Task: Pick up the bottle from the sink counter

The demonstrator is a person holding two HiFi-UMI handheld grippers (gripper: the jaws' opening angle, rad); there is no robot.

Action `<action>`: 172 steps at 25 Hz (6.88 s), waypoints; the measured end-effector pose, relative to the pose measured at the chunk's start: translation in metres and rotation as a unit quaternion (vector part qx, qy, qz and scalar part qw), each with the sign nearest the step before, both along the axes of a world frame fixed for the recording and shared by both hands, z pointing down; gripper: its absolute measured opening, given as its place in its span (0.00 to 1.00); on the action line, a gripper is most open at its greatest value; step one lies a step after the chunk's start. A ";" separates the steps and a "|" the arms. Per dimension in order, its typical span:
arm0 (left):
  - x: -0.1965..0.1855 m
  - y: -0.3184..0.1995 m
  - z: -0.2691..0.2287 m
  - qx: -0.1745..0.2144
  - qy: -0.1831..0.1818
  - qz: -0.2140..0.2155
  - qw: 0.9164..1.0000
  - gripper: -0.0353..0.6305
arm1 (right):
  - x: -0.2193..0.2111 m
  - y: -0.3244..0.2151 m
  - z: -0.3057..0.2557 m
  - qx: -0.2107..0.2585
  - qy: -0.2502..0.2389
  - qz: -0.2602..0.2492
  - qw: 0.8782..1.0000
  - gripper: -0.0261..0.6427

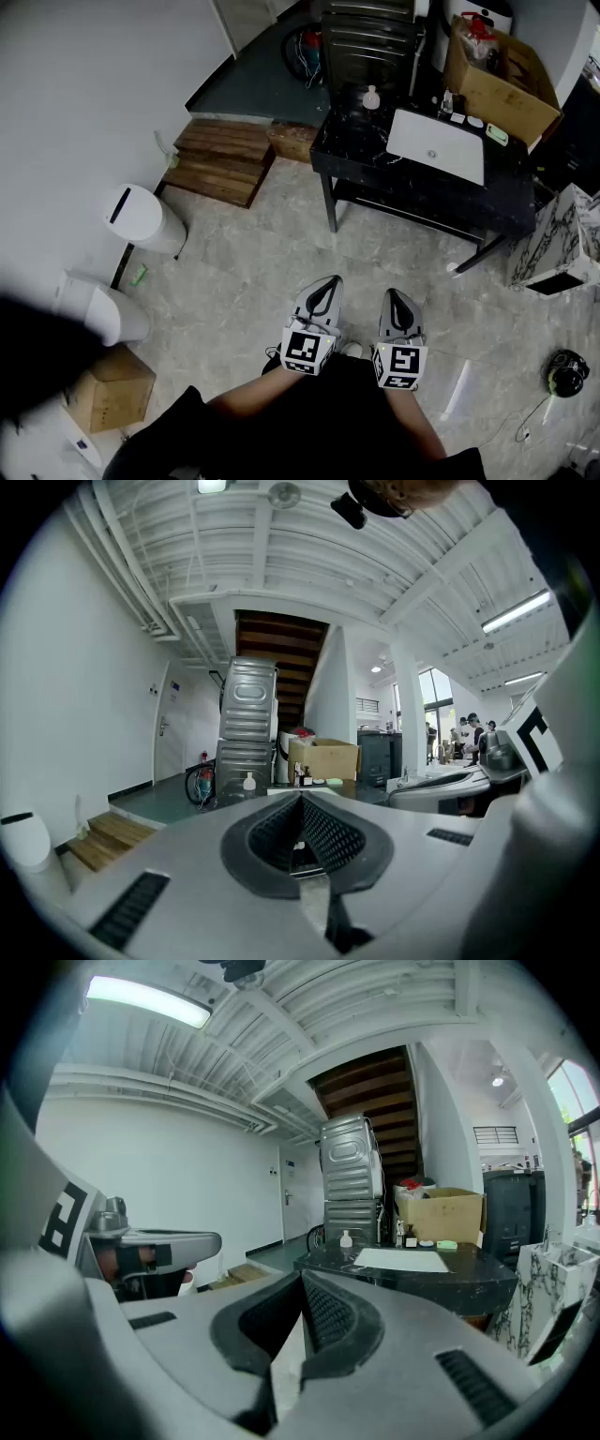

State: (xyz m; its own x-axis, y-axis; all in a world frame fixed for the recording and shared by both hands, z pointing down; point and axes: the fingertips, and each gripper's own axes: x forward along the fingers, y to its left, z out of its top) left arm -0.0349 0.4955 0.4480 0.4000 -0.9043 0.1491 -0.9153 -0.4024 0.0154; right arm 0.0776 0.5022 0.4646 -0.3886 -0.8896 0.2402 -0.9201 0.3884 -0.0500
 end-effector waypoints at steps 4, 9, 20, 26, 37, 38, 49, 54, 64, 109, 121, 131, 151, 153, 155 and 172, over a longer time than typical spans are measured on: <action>0.008 0.003 0.010 -0.006 0.002 0.003 1.000 0.08 | 0.011 -0.001 0.009 -0.009 -0.011 0.002 1.000 0.09; 0.006 -0.011 0.014 -0.012 0.004 0.000 1.000 0.08 | 0.020 -0.017 0.003 0.004 -0.050 0.012 0.999 0.10; 0.036 -0.103 0.033 -0.028 0.033 0.038 0.998 0.08 | 0.053 -0.085 0.024 -0.011 -0.028 0.053 0.998 0.10; 0.042 -0.182 0.048 -0.046 0.041 0.053 0.997 0.08 | 0.069 -0.168 0.031 -0.020 -0.014 0.088 0.996 0.10; 0.019 -0.361 0.037 -0.068 0.046 0.072 0.994 0.08 | 0.037 -0.343 0.001 0.007 0.041 0.073 0.996 0.10; 0.017 -0.373 0.036 -0.067 0.046 0.073 0.994 0.08 | 0.031 -0.355 0.000 0.010 0.054 0.067 0.996 0.10; -0.016 -0.458 0.034 -0.069 0.033 0.064 0.995 0.08 | -0.002 -0.451 -0.005 0.008 0.055 0.052 0.997 0.10; -0.029 -0.480 0.037 -0.076 0.048 0.066 0.994 0.08 | -0.005 -0.489 -0.002 0.007 0.051 0.069 0.996 0.10; -0.060 -0.530 0.054 -0.099 0.061 0.091 0.989 0.08 | -0.011 -0.518 0.012 -0.019 0.080 0.089 0.993 0.10; -0.010 -0.719 0.092 -0.114 0.022 0.030 0.993 0.08 | -0.012 -0.710 0.017 -0.021 -0.012 -0.026 0.999 0.10; 0.014 -0.759 0.134 -0.153 -0.016 0.031 0.988 0.09 | 0.018 -0.734 0.037 -0.040 -0.016 -0.010 0.999 0.10; 0.028 -0.783 0.188 -0.218 -0.034 0.052 0.974 0.50 | 0.048 -0.744 0.052 -0.063 -0.018 0.029 0.997 0.10; 0.040 -0.826 0.249 -0.258 -0.078 0.049 0.962 0.65 | 0.054 -0.754 0.062 -0.068 -0.003 0.010 0.998 0.10; 0.040 -0.826 0.254 -0.266 -0.091 0.047 0.959 0.65 | 0.058 -0.754 0.064 -0.069 -0.001 0.011 0.998 0.10; 0.041 -0.826 0.255 -0.270 -0.106 0.043 0.956 0.65 | 0.060 -0.754 0.064 -0.063 0.014 0.006 0.998 0.10; 0.046 -0.838 0.248 -0.243 -0.123 0.029 0.962 0.65 | 0.047 -0.735 0.069 -0.065 0.051 -0.030 0.996 0.10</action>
